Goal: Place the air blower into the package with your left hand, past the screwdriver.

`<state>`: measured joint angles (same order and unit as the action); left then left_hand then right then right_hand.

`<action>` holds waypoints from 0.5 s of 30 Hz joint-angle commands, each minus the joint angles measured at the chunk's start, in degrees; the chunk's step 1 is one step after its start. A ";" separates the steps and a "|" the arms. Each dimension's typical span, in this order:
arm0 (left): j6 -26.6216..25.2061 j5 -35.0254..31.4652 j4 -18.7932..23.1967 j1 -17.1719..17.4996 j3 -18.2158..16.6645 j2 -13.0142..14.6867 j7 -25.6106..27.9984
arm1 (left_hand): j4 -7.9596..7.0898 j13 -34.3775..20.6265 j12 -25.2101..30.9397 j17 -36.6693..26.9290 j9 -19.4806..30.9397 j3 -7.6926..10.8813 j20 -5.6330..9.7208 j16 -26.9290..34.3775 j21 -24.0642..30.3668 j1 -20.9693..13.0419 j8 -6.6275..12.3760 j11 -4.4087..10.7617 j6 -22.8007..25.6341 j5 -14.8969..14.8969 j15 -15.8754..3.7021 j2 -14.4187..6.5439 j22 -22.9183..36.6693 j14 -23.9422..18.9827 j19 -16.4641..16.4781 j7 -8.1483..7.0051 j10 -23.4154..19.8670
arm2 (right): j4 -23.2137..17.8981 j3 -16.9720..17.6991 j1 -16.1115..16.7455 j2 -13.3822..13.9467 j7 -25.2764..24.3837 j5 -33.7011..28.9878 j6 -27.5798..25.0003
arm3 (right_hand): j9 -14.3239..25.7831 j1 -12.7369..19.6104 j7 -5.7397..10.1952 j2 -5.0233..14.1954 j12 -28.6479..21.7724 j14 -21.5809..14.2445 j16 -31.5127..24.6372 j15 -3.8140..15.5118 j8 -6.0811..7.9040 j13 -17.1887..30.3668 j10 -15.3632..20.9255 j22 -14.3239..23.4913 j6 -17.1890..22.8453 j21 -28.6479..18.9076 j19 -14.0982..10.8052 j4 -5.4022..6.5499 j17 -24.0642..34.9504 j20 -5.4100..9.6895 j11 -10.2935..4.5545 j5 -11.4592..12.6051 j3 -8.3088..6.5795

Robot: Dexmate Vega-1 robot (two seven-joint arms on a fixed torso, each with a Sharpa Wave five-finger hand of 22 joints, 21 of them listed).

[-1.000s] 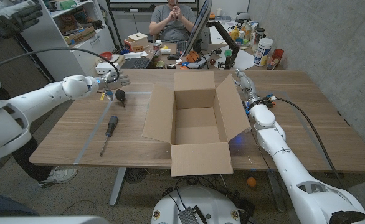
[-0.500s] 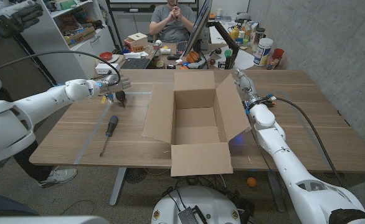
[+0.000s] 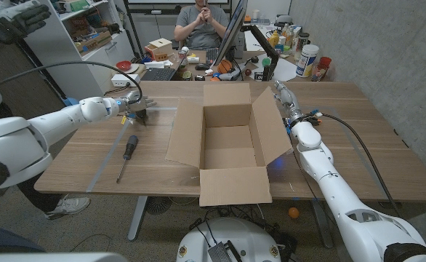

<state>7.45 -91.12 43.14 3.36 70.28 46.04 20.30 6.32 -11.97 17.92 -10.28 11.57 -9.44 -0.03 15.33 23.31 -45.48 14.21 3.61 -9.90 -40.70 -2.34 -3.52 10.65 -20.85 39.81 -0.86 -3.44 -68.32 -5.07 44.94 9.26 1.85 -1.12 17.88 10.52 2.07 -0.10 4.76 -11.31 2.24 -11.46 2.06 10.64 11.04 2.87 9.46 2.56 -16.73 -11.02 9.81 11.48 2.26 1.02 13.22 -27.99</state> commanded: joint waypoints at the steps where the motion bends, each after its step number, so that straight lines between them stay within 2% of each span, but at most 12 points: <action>1: 1.76 4.63 -0.24 -0.56 0.78 0.07 0.13 | -0.31 0.37 1.93 -0.16 0.12 -1.89 3.00 0.87 2.30 -2.99 1.72 4.16 5.65 -0.05 -9.36 -1.84 0.04 -10.90 7.66 4.41 -9.02 | 0.29 -0.12 -0.12 0.10 0.07 -0.05 0.43 | 0.17 -0.75 -0.05 3.98 -0.32 -0.32 -0.26 0.96 0.51 0.09 0.41 0.25 0.70 0.26 -0.41 -0.06 -0.01 2.47 0.08 0.15 0.37; 3: 2.07 4.94 0.71 -0.32 0.68 0.64 -0.17 | -0.39 0.71 3.15 -0.14 0.02 -2.23 3.52 0.88 2.71 -4.46 2.39 5.52 10.07 0.04 -10.07 -3.14 0.07 -14.78 9.14 5.69 -13.47 | 0.32 -0.14 -0.10 0.12 0.09 -0.02 0.56 | 0.17 -0.76 -0.09 3.96 -0.31 -0.34 -0.27 0.93 0.52 0.10 0.41 0.25 0.73 0.29 -0.43 -0.06 -0.01 2.45 0.09 0.15 0.38; 5: 2.01 4.97 1.09 -0.17 0.60 0.86 -0.23 | -0.65 1.13 4.26 -0.09 -0.08 -2.86 3.72 0.44 2.84 -5.61 2.87 6.68 15.00 0.36 -10.21 -4.07 0.03 -17.86 9.96 6.02 -18.28 | 0.33 -0.17 -0.09 0.12 0.01 -0.08 0.57 | 0.17 -0.76 -0.04 3.94 -0.31 -0.35 -0.26 0.91 0.53 0.10 0.41 0.25 0.77 0.34 -0.43 -0.06 -0.01 2.47 0.10 0.15 0.40; 6: 2.08 5.50 1.55 0.12 0.22 1.15 -0.34 | -0.81 1.27 4.56 -0.09 -0.11 -3.16 3.73 0.21 2.77 -6.01 2.98 7.75 16.96 0.52 -10.21 -4.41 0.01 -18.94 10.00 5.71 -20.08 | 0.40 -0.15 -0.09 0.10 0.10 0.04 0.75 | 0.17 -0.76 -0.04 3.94 -0.31 -0.36 -0.26 0.92 0.54 0.10 0.42 0.25 0.79 0.36 -0.45 -0.06 -0.01 2.44 0.15 0.15 0.40; 8: 1.90 5.41 1.96 0.32 0.03 1.37 -0.42 | -1.29 1.47 5.09 -0.12 -0.13 -3.65 3.80 -0.17 2.48 -6.78 3.00 8.48 20.83 0.82 -10.15 -5.34 0.07 -21.16 9.57 6.30 -24.01 | 0.42 -0.18 -0.09 0.09 -0.03 -0.04 0.80 | 0.17 -0.77 -0.06 3.93 -0.31 -0.38 -0.27 0.92 0.54 0.10 0.43 0.25 0.80 0.39 -0.46 -0.06 -0.01 2.43 0.15 0.15 0.41; 10: 1.88 6.09 3.02 0.82 -0.72 2.03 -0.47 | -1.74 1.52 5.49 -0.15 -0.11 -4.00 3.54 -0.20 2.31 -7.50 3.60 8.63 25.61 1.08 -10.22 -5.95 0.00 -23.71 9.58 5.61 -27.75 | 0.44 -0.19 -0.07 0.09 -0.04 -0.01 0.93 | 0.17 -0.77 -0.01 3.92 -0.34 -0.57 -0.33 0.92 0.59 0.10 0.53 0.25 0.95 0.45 -0.50 -0.06 -0.02 2.44 0.14 0.15 0.43; 11: 2.02 6.27 3.56 0.96 -1.02 2.28 -1.05 | -1.85 1.53 5.54 -0.15 -0.11 -3.97 3.36 -0.25 2.28 -7.76 3.61 8.69 26.41 1.12 -10.27 -6.22 0.03 -24.18 9.52 5.49 -28.61 | 0.50 -0.19 -0.08 0.07 -0.09 0.00 1.07 | 0.17 -0.77 0.04 3.92 -0.35 -0.56 -0.32 0.93 0.61 0.10 0.56 0.25 1.01 0.47 -0.50 -0.06 -0.02 2.46 0.14 0.16 0.43; 13: 2.35 6.46 3.95 1.15 -1.51 2.44 -1.58 | -2.92 1.56 5.71 -0.22 -0.02 -3.94 2.92 -0.11 2.34 -8.84 4.19 8.68 32.80 1.47 -10.31 -6.94 -0.01 -28.30 10.21 4.05 -33.81 | 0.57 -0.19 -0.09 0.08 -0.04 0.07 1.21 | 0.17 -0.77 -0.01 3.91 -0.39 -0.63 -0.34 0.90 0.61 0.10 0.67 0.25 1.03 0.50 -0.54 -0.06 -0.02 2.45 0.14 0.16 0.44; 15: 2.71 6.84 4.19 1.41 -2.07 2.60 -1.57 | -3.80 1.57 5.87 -0.22 0.04 -3.91 3.20 -0.20 2.50 -9.46 4.42 8.52 36.83 1.72 -10.39 -7.11 -0.07 -30.68 11.21 4.47 -37.47 | 0.48 -0.25 -0.02 0.12 -0.22 -0.08 1.40 | 0.17 -0.77 0.01 3.90 -0.40 -0.69 -0.35 0.94 0.62 0.10 0.71 0.25 1.07 0.53 -0.58 -0.06 -0.02 2.49 0.14 0.16 0.45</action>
<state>9.02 -86.41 44.93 3.57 70.19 47.25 19.92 3.57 -10.23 23.13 -10.27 11.44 -13.38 3.05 15.16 25.69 -53.59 18.16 10.99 17.84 -39.36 -5.51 -9.97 10.65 -48.47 49.87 -0.43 -35.34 -67.98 -5.19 44.86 9.32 1.90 -1.13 18.45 10.52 2.07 -0.19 4.76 -11.31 1.93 -11.47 1.74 11.09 11.04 3.09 9.46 3.10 -16.29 -11.01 9.73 11.48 2.26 1.24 13.21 -27.59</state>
